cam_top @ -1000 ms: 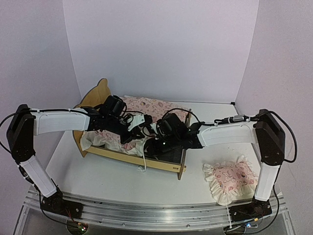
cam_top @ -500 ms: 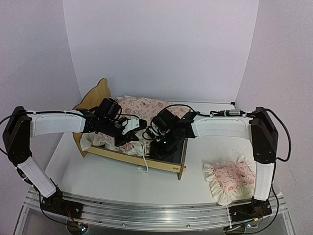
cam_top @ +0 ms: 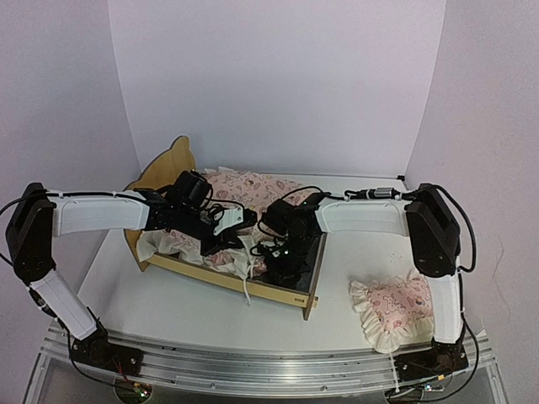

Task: Set up the pet bed

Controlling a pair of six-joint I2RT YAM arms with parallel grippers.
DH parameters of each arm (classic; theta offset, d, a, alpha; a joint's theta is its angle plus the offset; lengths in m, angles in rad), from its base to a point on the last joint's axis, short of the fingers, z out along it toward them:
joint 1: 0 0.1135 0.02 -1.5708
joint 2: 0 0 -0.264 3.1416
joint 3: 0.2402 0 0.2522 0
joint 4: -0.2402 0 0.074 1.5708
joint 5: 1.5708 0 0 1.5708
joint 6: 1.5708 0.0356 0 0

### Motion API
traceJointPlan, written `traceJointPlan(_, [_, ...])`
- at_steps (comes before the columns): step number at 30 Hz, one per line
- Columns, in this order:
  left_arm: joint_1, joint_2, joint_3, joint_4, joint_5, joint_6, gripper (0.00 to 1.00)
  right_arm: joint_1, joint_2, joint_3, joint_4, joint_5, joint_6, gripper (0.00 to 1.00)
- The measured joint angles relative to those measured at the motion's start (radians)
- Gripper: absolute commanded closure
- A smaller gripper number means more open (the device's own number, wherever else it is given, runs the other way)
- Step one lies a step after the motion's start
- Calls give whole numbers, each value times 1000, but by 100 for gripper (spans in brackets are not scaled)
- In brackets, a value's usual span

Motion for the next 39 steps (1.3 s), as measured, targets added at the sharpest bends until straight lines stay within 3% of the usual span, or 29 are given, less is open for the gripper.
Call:
traceJointPlan(10, [-19,2,2,-20,37,-15,100,-1,-2,33,-27,-7,-8,60])
traceJointPlan(14, [-19,2,12,-29,55,-16,100,-2,-80,3,-59,-18,-33,57])
traceJointPlan(16, [-19,2,14,-29,60,-16,100,-5,-132,-8,-79,-31,-38,60])
traceJointPlan(20, [-19,2,14,-30,68,-16,100,-19,-234,-20,-105,-67,-24,80])
traceJointPlan(23, [-19,2,14,-29,73,-18,100,-29,-261,-21,-115,-65,-7,90])
traceJointPlan(31, [-19,2,14,-29,64,-19,100,-4,-134,-31,-92,-52,48,99])
traceJointPlan(39, [-19,2,14,-29,59,-22,99,17,-62,-70,-31,-90,61,100])
